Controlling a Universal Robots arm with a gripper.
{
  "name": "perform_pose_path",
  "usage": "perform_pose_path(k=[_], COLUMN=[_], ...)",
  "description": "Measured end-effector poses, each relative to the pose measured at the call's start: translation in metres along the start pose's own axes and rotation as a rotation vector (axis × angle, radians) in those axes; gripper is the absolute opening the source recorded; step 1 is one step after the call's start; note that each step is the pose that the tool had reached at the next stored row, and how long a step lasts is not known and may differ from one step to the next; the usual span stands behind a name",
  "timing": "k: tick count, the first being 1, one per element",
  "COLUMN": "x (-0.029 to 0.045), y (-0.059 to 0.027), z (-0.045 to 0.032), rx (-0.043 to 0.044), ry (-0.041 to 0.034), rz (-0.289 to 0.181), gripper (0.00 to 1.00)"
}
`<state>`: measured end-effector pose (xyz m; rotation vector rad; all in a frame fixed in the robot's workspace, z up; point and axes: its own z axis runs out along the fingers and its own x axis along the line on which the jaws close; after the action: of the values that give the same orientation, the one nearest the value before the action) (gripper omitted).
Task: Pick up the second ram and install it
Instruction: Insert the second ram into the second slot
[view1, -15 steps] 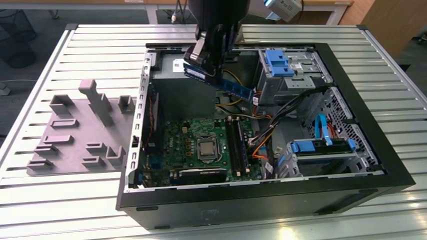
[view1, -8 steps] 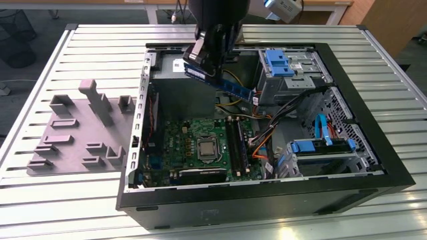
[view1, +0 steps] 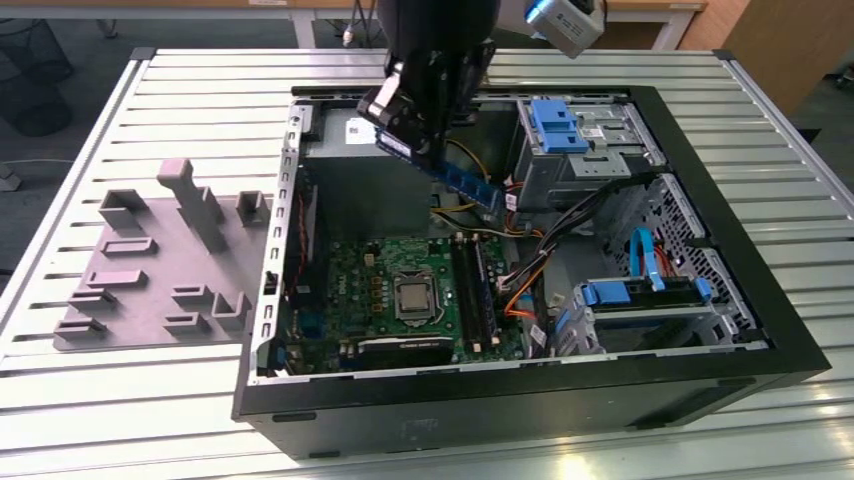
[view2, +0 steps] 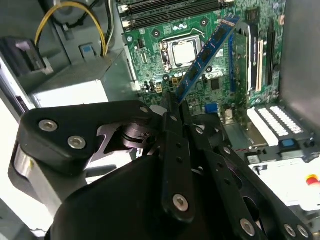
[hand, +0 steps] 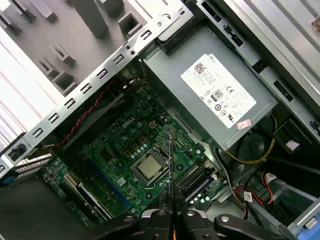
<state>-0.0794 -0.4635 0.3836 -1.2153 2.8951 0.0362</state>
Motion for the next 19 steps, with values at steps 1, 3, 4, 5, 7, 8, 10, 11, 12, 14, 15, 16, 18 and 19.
perform_pose_path(k=[1,3,4,5,7,8,10,11,12,14,15,16,18,19], x=[0.0,0.0,0.0,0.0,0.0,0.0,0.0,0.0,0.0,0.0,0.0001,0.0001,0.0,0.0001], y=[0.0,0.0,0.0,0.0,0.0,0.0,0.0,0.0,0.0,-0.0001,-0.0001,-0.0001,-0.0001,-0.0001], z=[0.0002,0.0006,0.0008,0.0011,0.0015,0.0018,0.0022,0.0025,0.0027,0.0032,0.0035,0.0037,0.0042,0.0044], rx=[0.0003,0.0009,0.0011,0.0014,0.0019,0.0022,0.0027,0.003,0.0032,0.0038,0.004,0.0043,0.0048,0.0051], ry=[-0.0003,-0.0008,-0.0011,-0.0014,-0.002,-0.0023,-0.0029,-0.0032,-0.0035,-0.0041,-0.0044,-0.0047,-0.0053,-0.0056], rz=[0.018,0.055,0.073,0.091,0.127,0.146,0.182,0.2,0.218,0.254,0.273,0.291,0.327,0.345], gripper=[0.14,0.14,0.14,0.14,0.14,0.14,0.14,0.14,0.14,0.14,0.14,0.14,0.14,0.14])
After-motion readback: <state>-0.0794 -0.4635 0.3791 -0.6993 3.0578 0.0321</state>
